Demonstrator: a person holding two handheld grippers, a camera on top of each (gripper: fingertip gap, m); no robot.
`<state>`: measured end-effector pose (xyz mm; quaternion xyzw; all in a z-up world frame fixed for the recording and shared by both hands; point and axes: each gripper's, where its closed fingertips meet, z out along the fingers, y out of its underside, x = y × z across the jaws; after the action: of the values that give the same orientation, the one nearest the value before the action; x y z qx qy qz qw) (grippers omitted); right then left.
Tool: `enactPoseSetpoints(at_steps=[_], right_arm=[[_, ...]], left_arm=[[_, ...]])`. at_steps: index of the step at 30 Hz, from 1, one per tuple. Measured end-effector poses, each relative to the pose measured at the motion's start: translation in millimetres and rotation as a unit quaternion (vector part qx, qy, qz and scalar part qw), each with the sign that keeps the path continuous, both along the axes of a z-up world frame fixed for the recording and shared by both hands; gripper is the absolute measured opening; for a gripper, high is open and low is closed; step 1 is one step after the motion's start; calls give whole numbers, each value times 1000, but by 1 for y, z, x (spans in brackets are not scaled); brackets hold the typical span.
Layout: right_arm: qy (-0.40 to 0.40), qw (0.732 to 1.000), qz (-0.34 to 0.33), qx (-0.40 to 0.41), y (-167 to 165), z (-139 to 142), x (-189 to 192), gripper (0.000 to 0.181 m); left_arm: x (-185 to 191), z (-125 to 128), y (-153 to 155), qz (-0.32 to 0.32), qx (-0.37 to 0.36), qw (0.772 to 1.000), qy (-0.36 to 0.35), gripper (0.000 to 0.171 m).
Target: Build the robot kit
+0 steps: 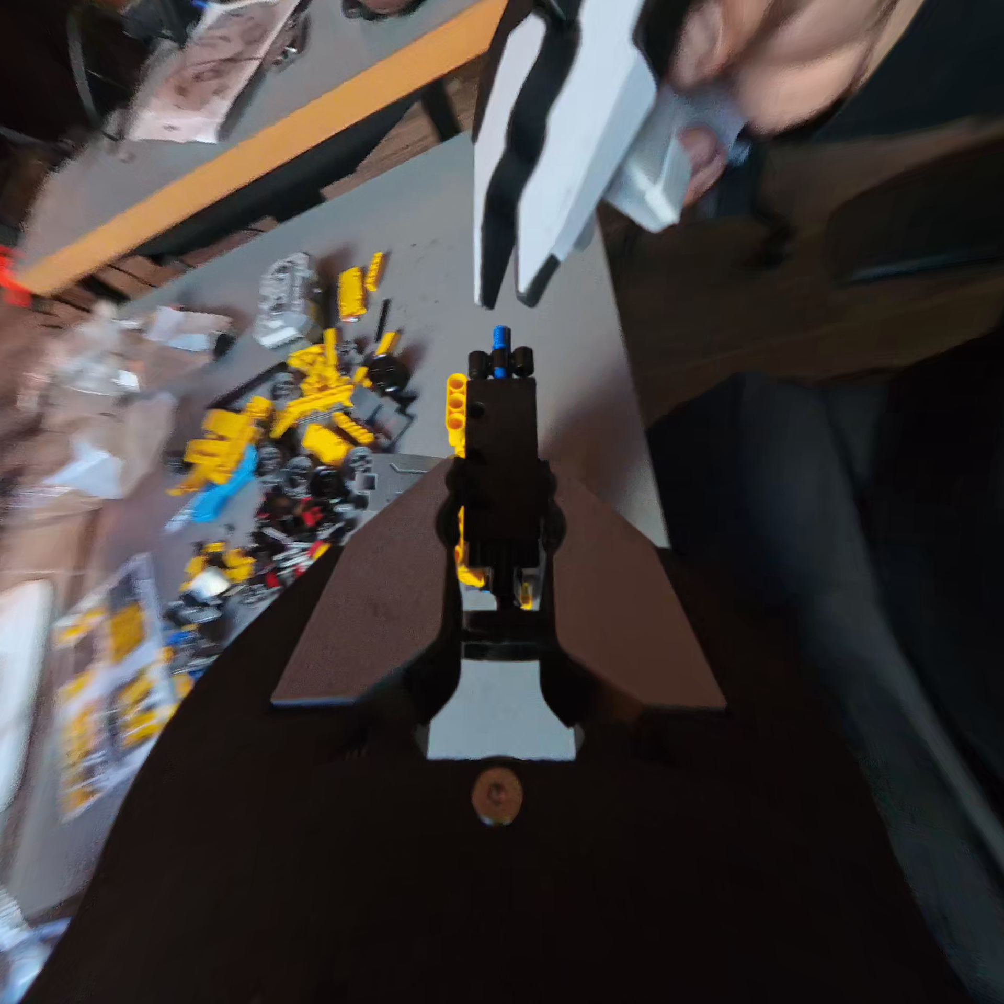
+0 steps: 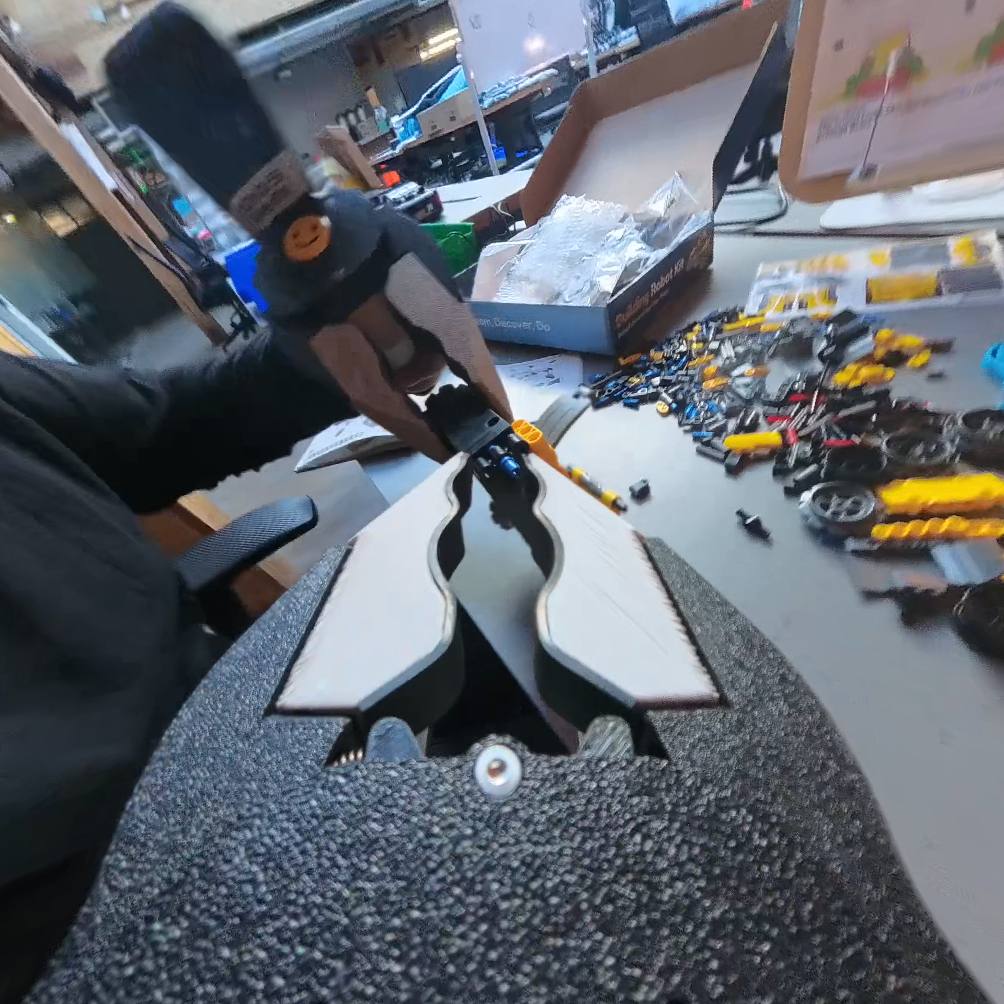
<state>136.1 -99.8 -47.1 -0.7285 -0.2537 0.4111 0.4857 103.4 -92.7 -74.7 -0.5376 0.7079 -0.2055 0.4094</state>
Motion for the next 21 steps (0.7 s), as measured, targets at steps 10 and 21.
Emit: enactPoseSetpoints(at_steps=[10, 21], right_arm=[[-25, 997, -17, -72, -17, -40, -9, 19], [39, 993, 24, -105, -29, -53, -23, 12]], left_arm=[[-7, -23, -18, 20, 188, 982, -22, 23], [-12, -34, -29, 5, 237, 971, -44, 22]])
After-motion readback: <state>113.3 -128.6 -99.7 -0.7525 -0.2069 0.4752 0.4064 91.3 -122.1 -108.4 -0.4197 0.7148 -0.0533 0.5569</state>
